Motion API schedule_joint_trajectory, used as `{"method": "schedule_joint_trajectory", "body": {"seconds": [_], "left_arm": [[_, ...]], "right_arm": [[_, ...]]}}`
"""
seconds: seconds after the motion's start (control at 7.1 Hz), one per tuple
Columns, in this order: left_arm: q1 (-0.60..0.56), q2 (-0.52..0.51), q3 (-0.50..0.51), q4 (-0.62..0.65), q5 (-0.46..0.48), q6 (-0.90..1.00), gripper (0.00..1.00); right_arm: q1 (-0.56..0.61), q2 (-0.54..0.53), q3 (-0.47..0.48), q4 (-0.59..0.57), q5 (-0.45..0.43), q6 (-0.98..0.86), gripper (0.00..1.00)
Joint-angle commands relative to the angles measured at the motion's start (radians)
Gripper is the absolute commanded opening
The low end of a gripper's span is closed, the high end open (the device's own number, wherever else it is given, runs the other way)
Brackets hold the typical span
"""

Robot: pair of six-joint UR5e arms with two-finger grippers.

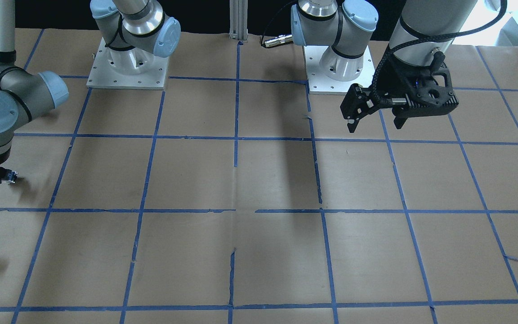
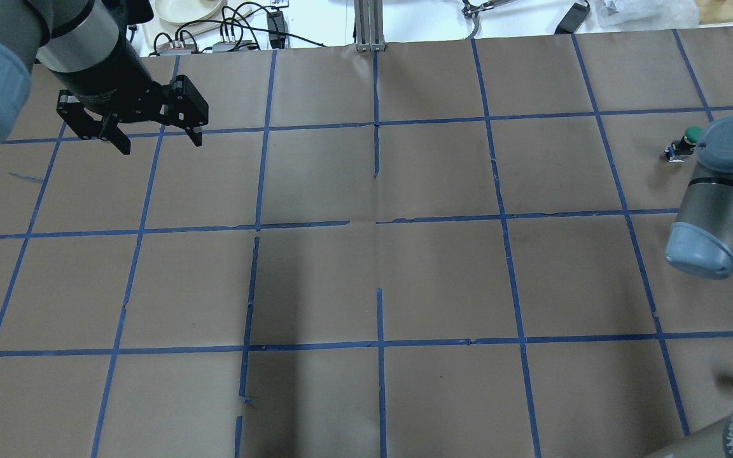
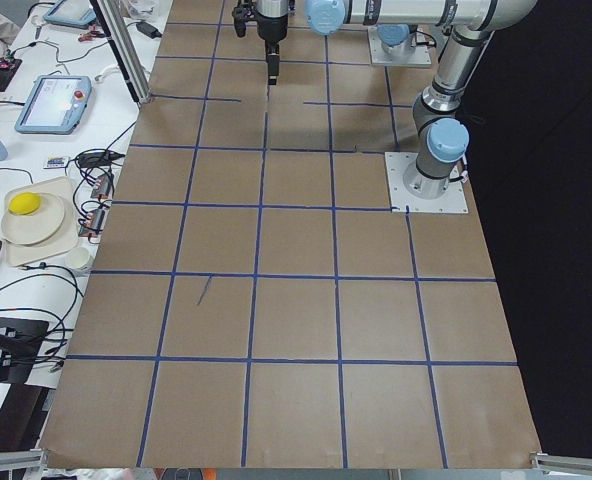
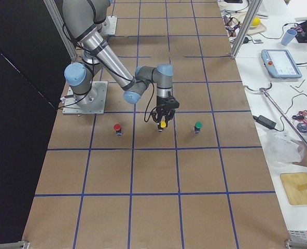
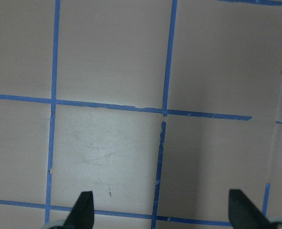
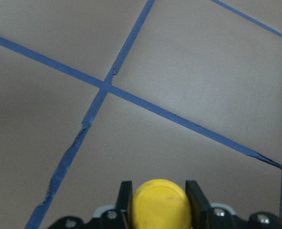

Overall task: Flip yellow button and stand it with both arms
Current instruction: 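Lower the yellow button upright onto the table with the right gripper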

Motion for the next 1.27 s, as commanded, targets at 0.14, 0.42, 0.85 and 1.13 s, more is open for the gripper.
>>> {"method": "schedule_joint_trajectory", "body": {"seconds": [0.14,0.42,0.85,1.13], "left_arm": [[-0.002,-0.001,-0.002,0.0,0.001,0.0,1.0],[-0.002,-0.001,-0.002,0.0,0.001,0.0,1.0],[-0.002,-0.001,-0.003,0.0,0.002,0.0,1.0],[-0.002,-0.003,0.002,0.002,0.001,0.0,1.0]], "right_arm": [[0.0,-0.006,0.001,0.006,-0.001,-0.003,0.83],[0.0,-0.015,0.021,0.011,-0.002,-0.003,0.85],[0.005,-0.082,-0.078,0.191,0.054,-0.064,1.0],[0.056,-0.148,-0.244,0.554,0.13,-0.066,1.0]]}}
